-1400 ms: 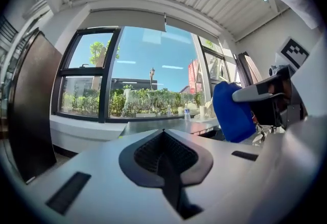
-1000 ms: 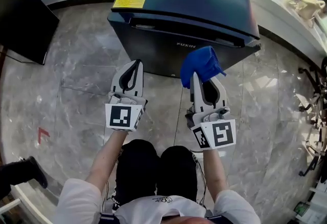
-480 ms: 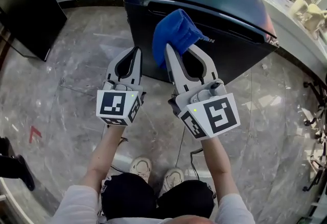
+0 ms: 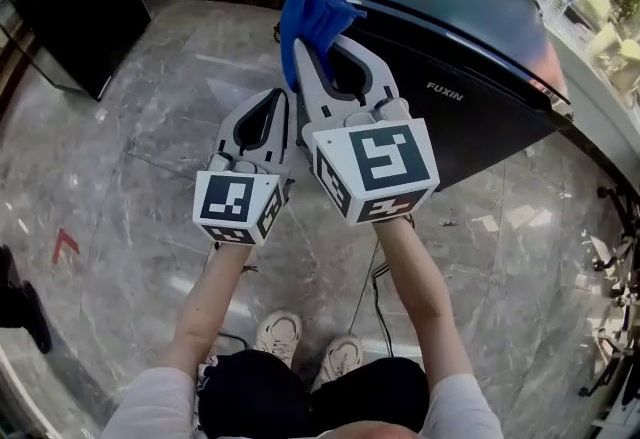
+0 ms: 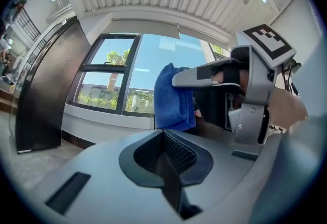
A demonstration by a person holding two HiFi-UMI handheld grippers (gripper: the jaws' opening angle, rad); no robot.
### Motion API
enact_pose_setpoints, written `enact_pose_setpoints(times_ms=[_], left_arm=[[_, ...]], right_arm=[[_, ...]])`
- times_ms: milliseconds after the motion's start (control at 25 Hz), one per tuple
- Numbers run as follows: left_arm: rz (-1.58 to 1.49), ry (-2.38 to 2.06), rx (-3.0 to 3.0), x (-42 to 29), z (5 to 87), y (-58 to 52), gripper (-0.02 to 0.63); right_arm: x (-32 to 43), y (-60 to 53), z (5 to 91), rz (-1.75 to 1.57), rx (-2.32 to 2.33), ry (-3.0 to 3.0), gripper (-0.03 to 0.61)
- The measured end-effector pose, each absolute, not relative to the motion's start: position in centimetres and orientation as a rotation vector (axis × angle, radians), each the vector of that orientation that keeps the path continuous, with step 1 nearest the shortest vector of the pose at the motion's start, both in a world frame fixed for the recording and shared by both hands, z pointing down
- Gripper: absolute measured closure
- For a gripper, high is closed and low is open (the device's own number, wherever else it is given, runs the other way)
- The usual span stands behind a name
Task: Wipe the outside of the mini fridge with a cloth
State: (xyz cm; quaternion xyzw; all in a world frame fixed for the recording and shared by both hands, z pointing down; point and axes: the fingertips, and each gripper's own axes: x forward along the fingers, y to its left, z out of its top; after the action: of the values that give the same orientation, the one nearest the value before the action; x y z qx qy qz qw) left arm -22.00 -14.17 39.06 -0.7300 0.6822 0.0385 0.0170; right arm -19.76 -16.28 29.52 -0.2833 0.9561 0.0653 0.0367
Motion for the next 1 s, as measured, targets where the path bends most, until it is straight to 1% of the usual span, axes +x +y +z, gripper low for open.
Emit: enact_pose_setpoints(times_ms=[200,360,640,1000], left_arm=[[0.116,2.134,-2.279,-22.4,40.1,-13.6,0.609],[0.126,2.108,-2.298,-21.2,40.3,-14.0,0.609],[0.134,2.065,-2.335,-19.1,40.5,-14.2,0.609],[0.125,2.028,-2.37,-15.6,41.0,-14.3,0.609]], right_arm=[[-20.9,-17.9,30.3,0.222,-0.97,2.938,0.518],[-19.9,-18.9,30.4,0.21,-1.044,2.901,0.517],[-16.5,-19.0,31.0,0.186,-1.147,2.845,0.518],[-9.2,-19.3,30.7,0.164,-1.301,2.747,0.518]])
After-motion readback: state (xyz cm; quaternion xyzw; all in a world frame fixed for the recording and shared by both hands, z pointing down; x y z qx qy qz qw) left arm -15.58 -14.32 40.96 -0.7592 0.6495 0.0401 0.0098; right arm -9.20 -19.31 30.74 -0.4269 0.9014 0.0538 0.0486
